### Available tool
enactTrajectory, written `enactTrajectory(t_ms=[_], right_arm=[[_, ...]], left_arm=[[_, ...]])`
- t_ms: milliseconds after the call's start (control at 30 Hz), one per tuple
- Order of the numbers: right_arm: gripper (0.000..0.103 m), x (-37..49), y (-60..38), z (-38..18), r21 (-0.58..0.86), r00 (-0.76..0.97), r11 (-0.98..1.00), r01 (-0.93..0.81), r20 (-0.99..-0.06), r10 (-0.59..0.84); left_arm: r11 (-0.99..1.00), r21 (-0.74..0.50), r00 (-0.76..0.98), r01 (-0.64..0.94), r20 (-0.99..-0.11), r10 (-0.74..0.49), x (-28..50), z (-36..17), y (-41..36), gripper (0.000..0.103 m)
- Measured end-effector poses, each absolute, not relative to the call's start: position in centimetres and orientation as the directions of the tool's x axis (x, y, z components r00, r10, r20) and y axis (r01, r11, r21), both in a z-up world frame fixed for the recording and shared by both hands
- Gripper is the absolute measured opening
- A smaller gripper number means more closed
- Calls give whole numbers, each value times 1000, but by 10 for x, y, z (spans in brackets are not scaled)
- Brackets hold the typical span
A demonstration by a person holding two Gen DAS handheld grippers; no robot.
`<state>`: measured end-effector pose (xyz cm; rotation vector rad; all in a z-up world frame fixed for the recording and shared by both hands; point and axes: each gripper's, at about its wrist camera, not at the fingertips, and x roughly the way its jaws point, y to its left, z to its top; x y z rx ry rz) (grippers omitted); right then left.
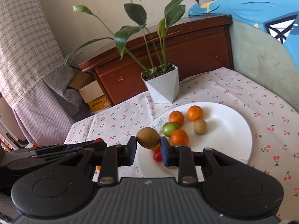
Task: Organize fruits
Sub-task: 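Carry tomato and kiwi onto the plate and open both grippers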
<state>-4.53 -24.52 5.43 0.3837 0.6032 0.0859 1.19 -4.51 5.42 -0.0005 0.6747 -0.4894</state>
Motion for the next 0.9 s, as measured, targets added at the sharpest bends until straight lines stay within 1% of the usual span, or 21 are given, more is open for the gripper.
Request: enactTrajectory(t_ms=[267,433,733,833,900], right_arm=[[27,-57,-279,51,388,820,906,169,-566,89],[27,-61,-297,42,426,801,868,257,-596,55],[27,-59,-305,29,446,776,840,309,-629,48],[31,-59,-308,27,451,773,830,327,-633,39],[31,-60,-310,28,458,776,823,336,-629,34]], left_arm=[[849,-182,640,496,-585,-499,4,56,-83,16],[827,-195,614,528,-584,-530,1,52,-104,16],[807,-198,579,556,-604,-548,2,37,-133,16],[802,-195,574,564,-606,-551,2,33,-138,16],[804,-189,577,564,-606,-548,2,33,-139,19]])
